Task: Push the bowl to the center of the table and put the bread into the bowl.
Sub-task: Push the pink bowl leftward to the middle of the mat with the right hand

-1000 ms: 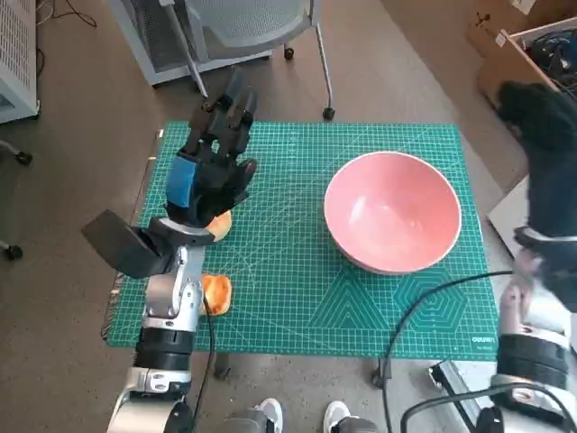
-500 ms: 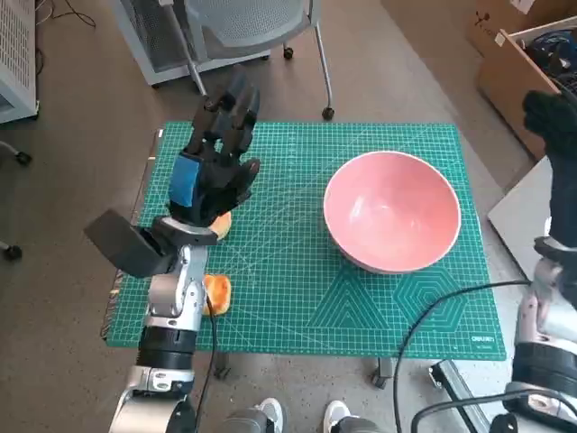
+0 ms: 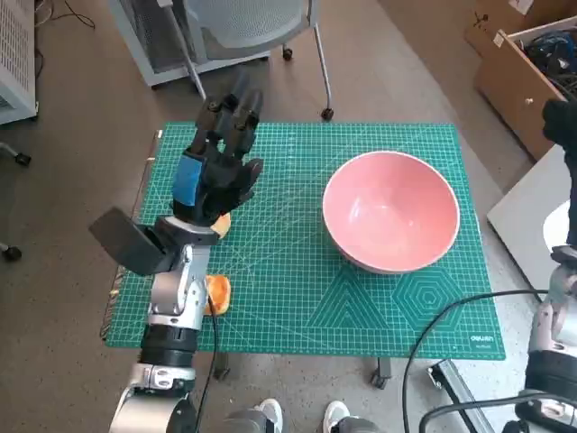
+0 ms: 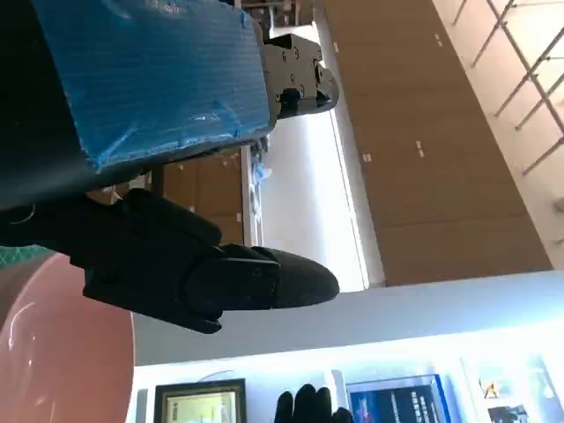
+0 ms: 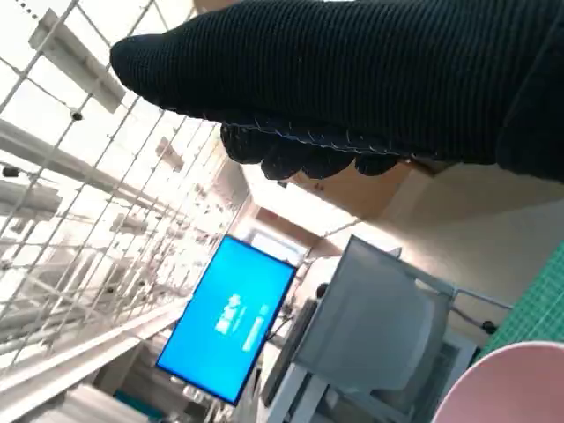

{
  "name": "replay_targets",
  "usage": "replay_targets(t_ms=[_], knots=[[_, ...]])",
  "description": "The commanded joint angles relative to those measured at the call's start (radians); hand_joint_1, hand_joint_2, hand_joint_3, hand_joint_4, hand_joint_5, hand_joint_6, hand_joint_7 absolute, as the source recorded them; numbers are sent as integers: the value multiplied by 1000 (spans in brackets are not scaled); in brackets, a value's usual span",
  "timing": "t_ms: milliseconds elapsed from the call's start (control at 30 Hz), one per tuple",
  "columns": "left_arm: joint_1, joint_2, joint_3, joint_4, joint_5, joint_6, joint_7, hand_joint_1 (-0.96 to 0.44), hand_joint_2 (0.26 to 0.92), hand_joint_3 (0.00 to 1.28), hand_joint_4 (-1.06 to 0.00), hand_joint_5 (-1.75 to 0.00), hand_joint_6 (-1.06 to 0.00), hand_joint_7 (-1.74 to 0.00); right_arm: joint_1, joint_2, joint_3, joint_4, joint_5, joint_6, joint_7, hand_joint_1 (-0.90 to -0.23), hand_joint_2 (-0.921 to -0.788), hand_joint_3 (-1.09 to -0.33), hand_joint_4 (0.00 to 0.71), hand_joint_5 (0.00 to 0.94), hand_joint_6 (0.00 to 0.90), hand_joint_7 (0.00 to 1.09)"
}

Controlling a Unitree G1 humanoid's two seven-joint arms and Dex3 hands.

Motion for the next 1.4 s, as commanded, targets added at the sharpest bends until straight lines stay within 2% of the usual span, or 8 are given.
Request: replay_targets(t_ms=[33,367,667,867,1100,1167,1267,1400], knots=[[-24,-1,0,17,7,-24,-7,-584,921,283,-8,-3,1,-353,25,-9,-6,24,-7,-5,-13,-700,-921,-849,231,1,242,168],[-25,2,2,14,2,-22,-12,-593,921,287,-8,-2,1,-345,45,-22,-13,18,17,-4,6,-697,-921,-852,232,1,245,160],[-21,6,3,11,4,-24,-15,-593,921,287,-8,-2,1,-344,29,-40,-21,91,9,-20,6,-673,-921,-872,213,0,224,140],[-21,9,6,11,1,-22,-17,-597,921,287,-9,-2,1,-345,-16,-39,-27,200,19,-20,13,-671,-921,-875,200,0,220,133],[-16,18,9,3,1,-20,-17,-598,921,288,-8,-1,1,-345,-105,-12,-36,378,49,19,45,-672,-921,-874,168,0,216,124],[-16,20,10,1,0,-19,-18,-598,921,290,-8,-1,1,-345,-119,-10,-36,406,53,19,51,-665,-921,-877,156,0,210,118],[-15,26,15,4,-3,-20,-21,-600,921,291,-7,0,1,-346,-154,8,-32,475,44,43,42,-648,-921,-885,143,0,200,110],[-10,31,17,-8,-7,-13,-22,-599,921,294,-6,0,1,-349,-177,31,-15,523,18,55,14,-631,-921,-894,129,0,186,100]])
